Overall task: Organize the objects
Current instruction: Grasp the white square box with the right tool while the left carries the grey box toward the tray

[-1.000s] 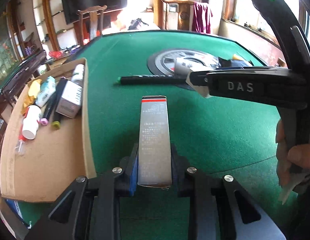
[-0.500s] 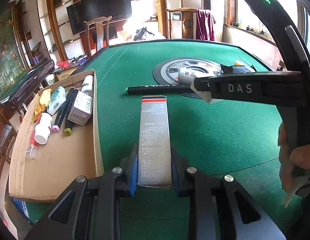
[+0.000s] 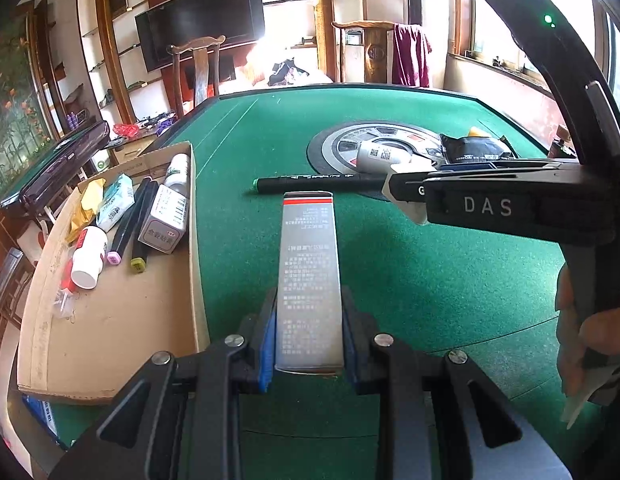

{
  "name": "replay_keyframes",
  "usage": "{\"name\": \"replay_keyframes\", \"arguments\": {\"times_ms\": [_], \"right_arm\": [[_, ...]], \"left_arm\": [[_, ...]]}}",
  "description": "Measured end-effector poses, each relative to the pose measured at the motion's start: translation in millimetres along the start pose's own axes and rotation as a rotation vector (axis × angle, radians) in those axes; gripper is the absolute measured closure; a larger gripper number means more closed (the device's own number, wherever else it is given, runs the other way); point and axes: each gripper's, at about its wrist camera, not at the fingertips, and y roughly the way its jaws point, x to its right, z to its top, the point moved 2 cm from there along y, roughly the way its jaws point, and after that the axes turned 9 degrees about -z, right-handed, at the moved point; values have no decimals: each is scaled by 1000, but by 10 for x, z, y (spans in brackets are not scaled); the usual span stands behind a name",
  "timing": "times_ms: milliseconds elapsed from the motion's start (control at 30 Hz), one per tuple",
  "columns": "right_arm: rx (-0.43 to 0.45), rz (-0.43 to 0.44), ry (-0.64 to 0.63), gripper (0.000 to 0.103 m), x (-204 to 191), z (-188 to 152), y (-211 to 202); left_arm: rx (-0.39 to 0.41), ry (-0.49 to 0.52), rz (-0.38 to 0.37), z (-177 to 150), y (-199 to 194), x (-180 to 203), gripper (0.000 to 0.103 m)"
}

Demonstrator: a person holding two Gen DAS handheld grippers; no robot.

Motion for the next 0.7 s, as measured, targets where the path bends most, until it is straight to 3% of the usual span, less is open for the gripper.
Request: {"name": "replay_keyframes", "arguments": {"times_ms": [333, 700], "right_arm": [[9, 9, 22, 49, 24, -12, -39], [15, 2, 102, 49, 99, -255, -244]], "left_arm": [[46, 16, 11, -4, -95, 36, 77], [94, -24, -70, -38, -313, -104, 77]]}}
